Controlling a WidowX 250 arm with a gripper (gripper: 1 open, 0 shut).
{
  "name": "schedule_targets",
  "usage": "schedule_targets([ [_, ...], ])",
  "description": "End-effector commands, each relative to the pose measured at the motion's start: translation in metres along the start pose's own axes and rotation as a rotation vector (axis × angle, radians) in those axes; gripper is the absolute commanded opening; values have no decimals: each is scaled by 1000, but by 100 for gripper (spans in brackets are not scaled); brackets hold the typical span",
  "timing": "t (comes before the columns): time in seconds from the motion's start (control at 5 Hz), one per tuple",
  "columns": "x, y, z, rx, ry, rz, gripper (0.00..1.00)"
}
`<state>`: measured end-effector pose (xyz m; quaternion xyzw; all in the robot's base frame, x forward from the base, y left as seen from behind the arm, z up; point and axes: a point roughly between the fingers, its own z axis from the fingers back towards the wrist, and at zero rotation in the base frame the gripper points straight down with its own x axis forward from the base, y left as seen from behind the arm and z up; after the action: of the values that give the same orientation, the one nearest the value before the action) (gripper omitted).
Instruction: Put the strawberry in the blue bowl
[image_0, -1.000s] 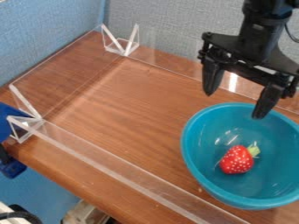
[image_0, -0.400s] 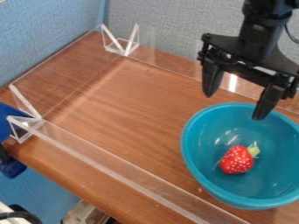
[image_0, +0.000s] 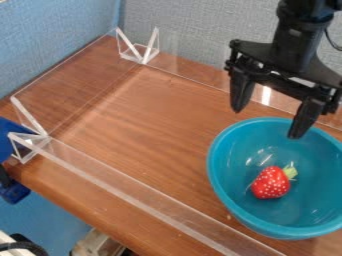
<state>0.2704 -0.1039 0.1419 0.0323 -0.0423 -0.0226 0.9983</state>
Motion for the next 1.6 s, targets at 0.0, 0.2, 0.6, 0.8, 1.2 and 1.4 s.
schedule_targets([
  [0.0, 2, 4, 11, -14, -27, 20, 100],
  [0.2, 2, 5, 12, -16, -25, 25, 100],
  [0.6, -8, -15, -22, -36, 6, -29, 100],
  [0.8, -14, -23, -42, -42, 24, -47, 100],
  [1.2, -18, -29, -75, -51, 61, -31, 100],
  [1.4, -17, -30, -87, -49, 74, -23, 100],
])
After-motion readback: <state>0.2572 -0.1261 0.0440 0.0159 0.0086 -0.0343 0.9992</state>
